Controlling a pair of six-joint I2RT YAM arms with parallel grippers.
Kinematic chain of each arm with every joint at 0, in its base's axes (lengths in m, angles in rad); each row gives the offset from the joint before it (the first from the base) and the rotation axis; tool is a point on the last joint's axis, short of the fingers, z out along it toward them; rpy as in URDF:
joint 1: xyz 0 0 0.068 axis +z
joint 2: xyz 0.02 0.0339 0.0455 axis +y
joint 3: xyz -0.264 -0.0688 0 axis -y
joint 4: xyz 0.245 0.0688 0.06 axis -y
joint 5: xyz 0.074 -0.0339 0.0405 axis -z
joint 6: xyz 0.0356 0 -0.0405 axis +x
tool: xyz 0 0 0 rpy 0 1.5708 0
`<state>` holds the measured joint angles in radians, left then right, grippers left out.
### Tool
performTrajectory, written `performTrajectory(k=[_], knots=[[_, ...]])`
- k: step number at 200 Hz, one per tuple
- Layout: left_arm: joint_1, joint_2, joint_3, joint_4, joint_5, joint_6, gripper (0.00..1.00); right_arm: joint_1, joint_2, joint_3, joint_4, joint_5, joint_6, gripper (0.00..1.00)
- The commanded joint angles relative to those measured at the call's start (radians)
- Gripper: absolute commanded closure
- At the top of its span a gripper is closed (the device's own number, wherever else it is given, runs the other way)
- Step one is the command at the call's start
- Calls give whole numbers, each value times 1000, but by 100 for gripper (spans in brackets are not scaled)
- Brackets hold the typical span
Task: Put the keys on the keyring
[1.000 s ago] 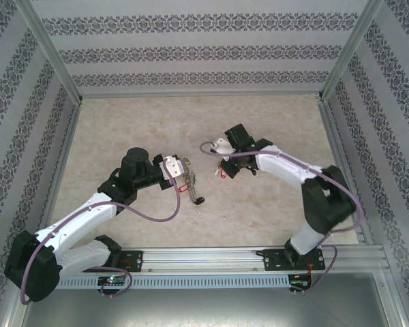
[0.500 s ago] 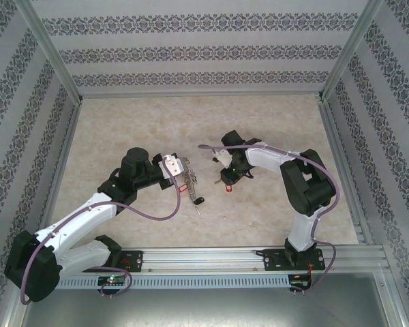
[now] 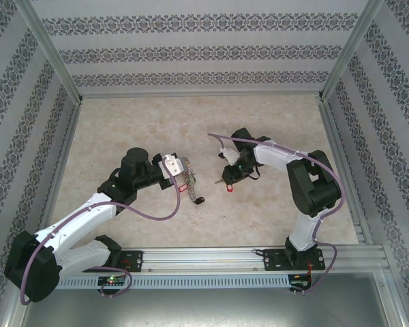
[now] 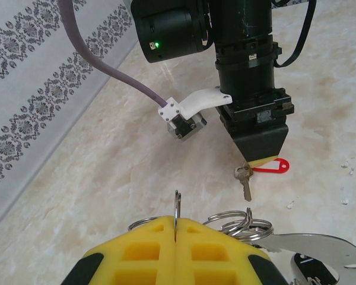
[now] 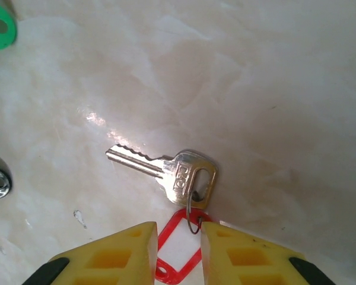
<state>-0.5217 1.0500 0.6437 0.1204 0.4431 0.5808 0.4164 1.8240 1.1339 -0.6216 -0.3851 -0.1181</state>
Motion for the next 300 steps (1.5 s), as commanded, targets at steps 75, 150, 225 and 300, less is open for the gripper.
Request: performTrajectory(k=[75, 150, 225, 300], knots=[[6, -39, -10, 44, 0, -25, 100, 15, 35, 28, -23, 54, -28, 74], [5, -42, -17, 52, -7, -30, 100, 28, 65, 66, -39, 107, -40, 84], [6, -28, -9, 52, -5, -43, 100, 42, -165, -81, 125, 71, -171, 100], [5, -3, 12, 50, 34, -44, 100, 58, -354, -164, 186, -159, -296, 100]])
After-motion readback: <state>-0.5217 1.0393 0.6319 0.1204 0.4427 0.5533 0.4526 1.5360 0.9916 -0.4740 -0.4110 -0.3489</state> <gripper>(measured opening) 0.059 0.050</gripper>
